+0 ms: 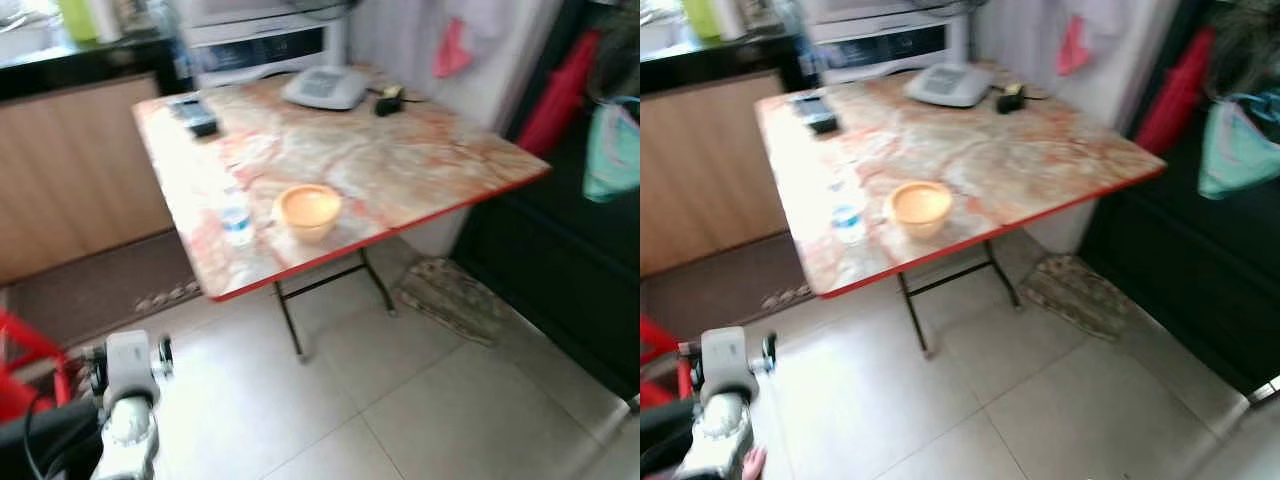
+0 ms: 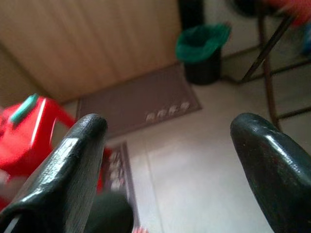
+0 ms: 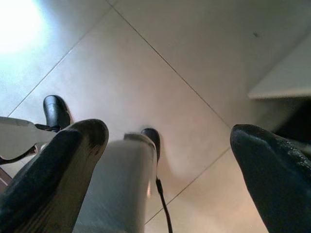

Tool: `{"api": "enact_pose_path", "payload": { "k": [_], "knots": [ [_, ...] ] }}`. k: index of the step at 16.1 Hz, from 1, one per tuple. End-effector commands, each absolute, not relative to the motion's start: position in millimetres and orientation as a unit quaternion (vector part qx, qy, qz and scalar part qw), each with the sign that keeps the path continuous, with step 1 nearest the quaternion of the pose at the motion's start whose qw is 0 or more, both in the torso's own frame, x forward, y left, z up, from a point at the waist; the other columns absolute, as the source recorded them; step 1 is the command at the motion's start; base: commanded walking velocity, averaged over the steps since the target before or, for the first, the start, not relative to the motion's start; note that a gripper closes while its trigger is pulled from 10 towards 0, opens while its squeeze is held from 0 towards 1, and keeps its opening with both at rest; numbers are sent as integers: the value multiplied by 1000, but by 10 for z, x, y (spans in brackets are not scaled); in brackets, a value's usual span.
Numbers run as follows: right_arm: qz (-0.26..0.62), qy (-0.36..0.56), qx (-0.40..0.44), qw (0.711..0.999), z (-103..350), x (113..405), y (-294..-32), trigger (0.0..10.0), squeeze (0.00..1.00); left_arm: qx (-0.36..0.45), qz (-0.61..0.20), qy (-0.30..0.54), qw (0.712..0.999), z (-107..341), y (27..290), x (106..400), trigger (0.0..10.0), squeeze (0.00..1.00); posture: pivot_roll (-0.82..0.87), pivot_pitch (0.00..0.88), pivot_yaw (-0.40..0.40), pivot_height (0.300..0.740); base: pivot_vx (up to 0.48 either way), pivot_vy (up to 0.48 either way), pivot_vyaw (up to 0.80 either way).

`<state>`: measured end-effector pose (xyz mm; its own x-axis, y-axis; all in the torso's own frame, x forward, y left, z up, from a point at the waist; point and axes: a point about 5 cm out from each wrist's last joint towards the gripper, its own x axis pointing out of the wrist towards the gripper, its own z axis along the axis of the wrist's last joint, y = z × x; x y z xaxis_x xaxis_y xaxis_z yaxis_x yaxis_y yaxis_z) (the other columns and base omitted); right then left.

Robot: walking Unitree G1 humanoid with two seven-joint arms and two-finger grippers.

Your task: Restocking fridge

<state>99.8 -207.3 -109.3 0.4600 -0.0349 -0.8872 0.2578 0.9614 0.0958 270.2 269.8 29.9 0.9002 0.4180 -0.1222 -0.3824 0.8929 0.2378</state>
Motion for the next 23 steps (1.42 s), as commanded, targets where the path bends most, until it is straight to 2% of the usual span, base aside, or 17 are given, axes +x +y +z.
{"api": "enact_pose_path", "payload": {
  "k": [1, 3, 6, 9, 12, 17, 20, 23],
  "knots": [
    [-92, 514, 115, 845, -1109, 935, -2056, 10000, 0, 110, 200, 78, 970, 274, 2700, 2636, 10000, 0, 25, 73, -5, 740, 0, 0, 0],
    [-88, 520, 112, 842, -1123, 874, -2045, 10000, 0, 131, 193, 0, 972, 430, 2645, 2596, 10000, 0, 30, 78, -2, 740, 0, 0, 0],
    [-94, 527, 112, 837, -1143, 788, -2029, 10000, 0, 143, 174, -50, 973, 611, 2573, 2552, 10000, 0, 50, 63, -2, 740, 0, 0, 0],
    [-99, 534, 111, 832, -1160, 715, -2008, 10000, 0, 139, 129, -103, 976, 902, 2389, 2619, 10000, 0, 70, 34, -2, 740, 0, 0, 0],
    [-115, 531, 122, 830, -1169, 666, -1987, 10000, 0, 100, 79, -110, 986, 1086, 2166, 2709, 10000, 0, 96, 0, -3, 740, 0, 0, 0],
    [-109, 542, 116, 825, -1184, 594, -1967, 10000, 0, 89, 66, -129, 985, 1350, 2078, 2790, 10000, 0, 128, 0, -41, 740, 0, 0, 0],
    [-92, 546, 84, 829, -1173, 591, -2032, 10000, 0, 89, 62, -127, 986, 1415, 1992, 2816, 10000, 0, 150, 0, -6, 740, 0, 0, 0],
    [-129, 538, 101, 827, -1168, 540, -2092, 10000, 0, 74, 42, -121, 989, 1450, 1972, 2871, 10000, 0, 118, 0, 1, 740, 0, 0, 0]
  ]
}}
